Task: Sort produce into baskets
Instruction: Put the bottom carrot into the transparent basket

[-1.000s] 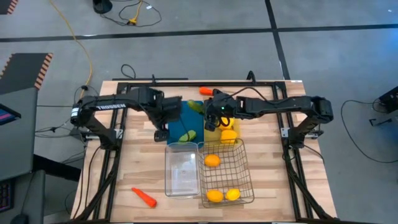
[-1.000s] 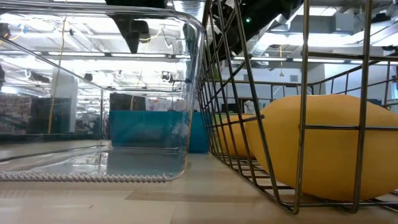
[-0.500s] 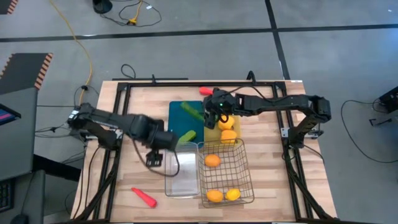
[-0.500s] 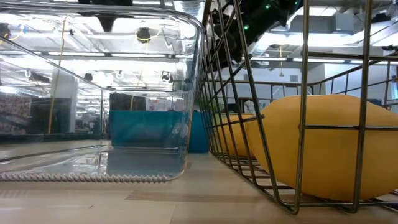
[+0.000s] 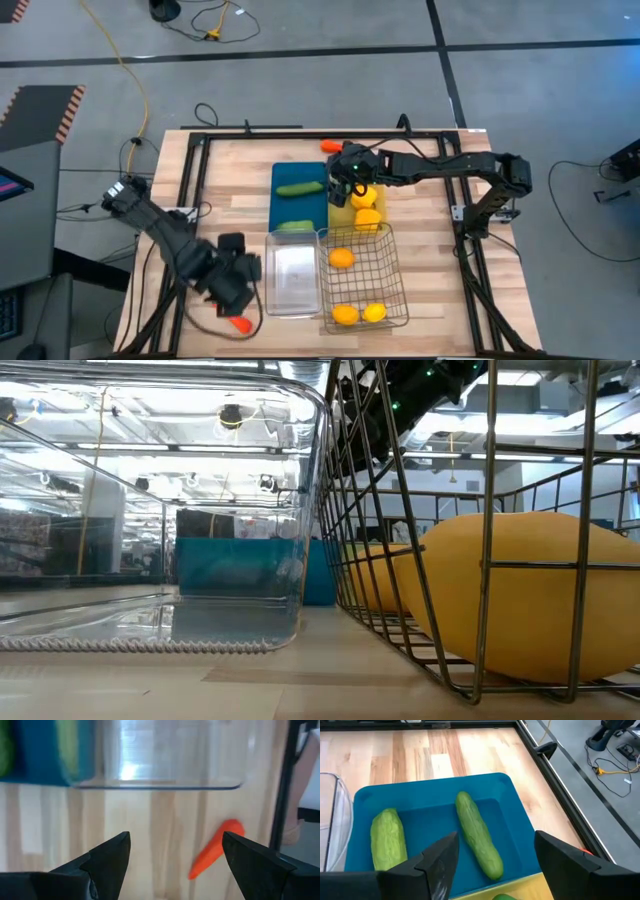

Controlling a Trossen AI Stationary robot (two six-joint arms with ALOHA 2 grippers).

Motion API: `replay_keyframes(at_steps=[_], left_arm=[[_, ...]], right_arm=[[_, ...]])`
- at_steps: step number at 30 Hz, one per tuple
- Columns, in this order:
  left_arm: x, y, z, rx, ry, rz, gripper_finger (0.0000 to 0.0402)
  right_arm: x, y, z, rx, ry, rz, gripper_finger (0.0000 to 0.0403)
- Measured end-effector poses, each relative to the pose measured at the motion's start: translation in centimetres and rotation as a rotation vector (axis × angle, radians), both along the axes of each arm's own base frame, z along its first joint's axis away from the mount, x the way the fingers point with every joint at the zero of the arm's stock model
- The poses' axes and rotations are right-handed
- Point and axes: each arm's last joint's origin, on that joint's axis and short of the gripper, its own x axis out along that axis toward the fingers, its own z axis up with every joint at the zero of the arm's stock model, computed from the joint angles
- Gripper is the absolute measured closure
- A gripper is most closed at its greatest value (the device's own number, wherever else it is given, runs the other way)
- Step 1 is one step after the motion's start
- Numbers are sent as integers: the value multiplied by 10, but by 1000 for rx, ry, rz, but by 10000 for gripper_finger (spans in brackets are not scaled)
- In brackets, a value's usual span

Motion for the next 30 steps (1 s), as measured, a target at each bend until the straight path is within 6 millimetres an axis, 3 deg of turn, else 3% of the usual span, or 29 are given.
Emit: replay_keyframes(at_steps=[10,18,30], left_arm=[[-18,-58,-17,-31,-50,-110,100],[-7,-98,-65,17,48,-181,100],[9,-119,-134,143,229,-282,100]], right_arm=[[0,0,-1,3,6,-2,116],[0,0,-1,2,6,-1,116],[0,0,0,0,6,-1,116]])
